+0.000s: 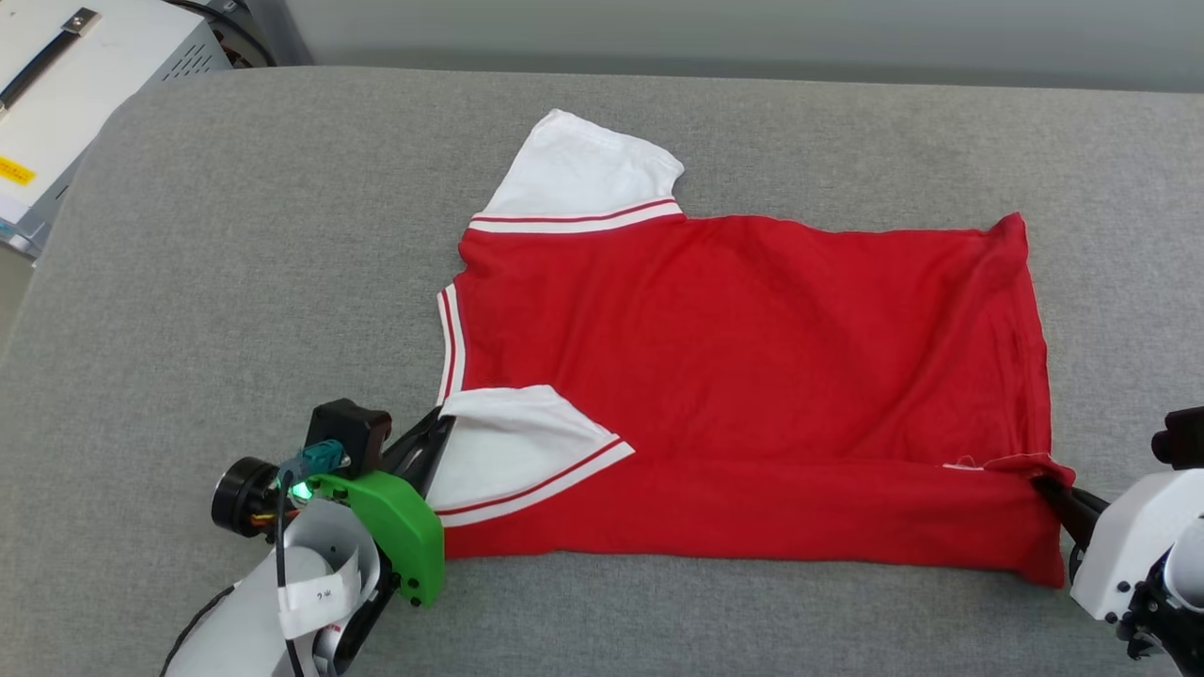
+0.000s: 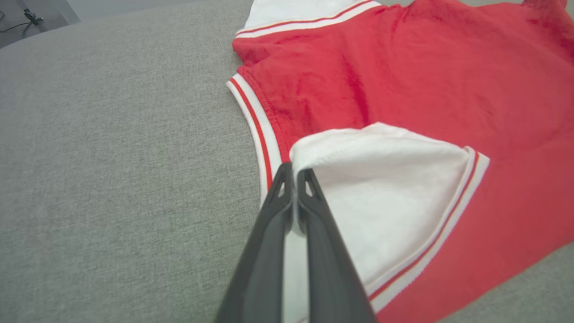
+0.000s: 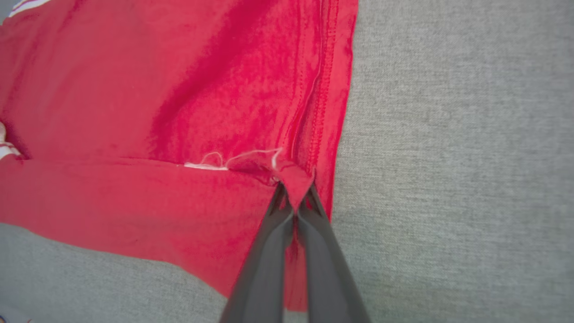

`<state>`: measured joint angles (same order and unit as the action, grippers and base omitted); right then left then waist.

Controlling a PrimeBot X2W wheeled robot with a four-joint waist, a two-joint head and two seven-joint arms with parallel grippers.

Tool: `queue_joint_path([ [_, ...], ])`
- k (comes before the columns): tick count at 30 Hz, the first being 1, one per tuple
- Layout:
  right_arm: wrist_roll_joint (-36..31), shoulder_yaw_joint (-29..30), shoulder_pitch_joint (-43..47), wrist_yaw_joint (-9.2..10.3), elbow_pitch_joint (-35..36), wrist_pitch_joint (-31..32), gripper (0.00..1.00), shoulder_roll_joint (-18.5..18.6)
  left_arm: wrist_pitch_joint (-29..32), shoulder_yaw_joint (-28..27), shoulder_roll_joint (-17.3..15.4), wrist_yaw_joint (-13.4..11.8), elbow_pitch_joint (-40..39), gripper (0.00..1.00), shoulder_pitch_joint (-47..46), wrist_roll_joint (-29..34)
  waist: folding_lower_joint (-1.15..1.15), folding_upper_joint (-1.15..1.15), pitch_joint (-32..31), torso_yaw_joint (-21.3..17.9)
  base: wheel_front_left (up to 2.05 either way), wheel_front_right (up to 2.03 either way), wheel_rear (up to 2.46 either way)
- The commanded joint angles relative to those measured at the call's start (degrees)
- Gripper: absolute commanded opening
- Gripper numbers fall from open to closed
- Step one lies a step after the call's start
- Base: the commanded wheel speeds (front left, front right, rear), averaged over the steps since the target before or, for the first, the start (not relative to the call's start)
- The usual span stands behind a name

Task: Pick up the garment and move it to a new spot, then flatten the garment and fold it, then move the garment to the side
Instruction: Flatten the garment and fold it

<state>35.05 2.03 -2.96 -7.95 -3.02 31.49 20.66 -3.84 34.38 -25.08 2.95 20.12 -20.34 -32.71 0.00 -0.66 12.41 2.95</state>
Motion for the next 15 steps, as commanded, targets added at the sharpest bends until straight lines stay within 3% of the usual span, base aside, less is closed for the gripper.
queue_joint_path([
  [1,-0.6,-0.4,-1.3,0.46,-0.8,-0.3,0.28,-0.1,-0.5,0.2,0.6,0.3,1.6,0.00,-1.5,1.0,0.00,0.66,0.2,-0.3,0.00,0.00,0.00],
  [2,-0.9,-0.6,-1.6,0.46,-1.2,-0.5,1.00,0.0,-0.9,0.3,0.8,0.1,2.6,0.45,-1.8,1.3,0.00,0.66,0.2,-0.3,0.00,0.00,0.00],
  [3,-1.4,-0.6,-2.0,0.46,-1.7,-0.7,1.00,-0.1,-1.4,0.4,1.1,0.0,3.8,1.00,-2.3,1.7,0.00,0.66,0.1,-0.3,0.00,0.00,0.00],
  [10,-3.9,-1.7,-3.2,0.46,-2.1,-3.4,1.00,0.8,-4.5,0.0,3.3,0.1,9.9,1.00,-3.5,0.8,0.00,0.66,-2.2,0.3,0.00,0.00,0.00],
  [15,-6.1,-1.3,-2.2,0.46,-0.8,-4.6,1.00,0.5,-6.6,-2.0,4.3,-1.2,10.2,1.00,-2.3,-1.4,0.00,0.66,-4.8,0.9,0.00,0.00,0.00],
])
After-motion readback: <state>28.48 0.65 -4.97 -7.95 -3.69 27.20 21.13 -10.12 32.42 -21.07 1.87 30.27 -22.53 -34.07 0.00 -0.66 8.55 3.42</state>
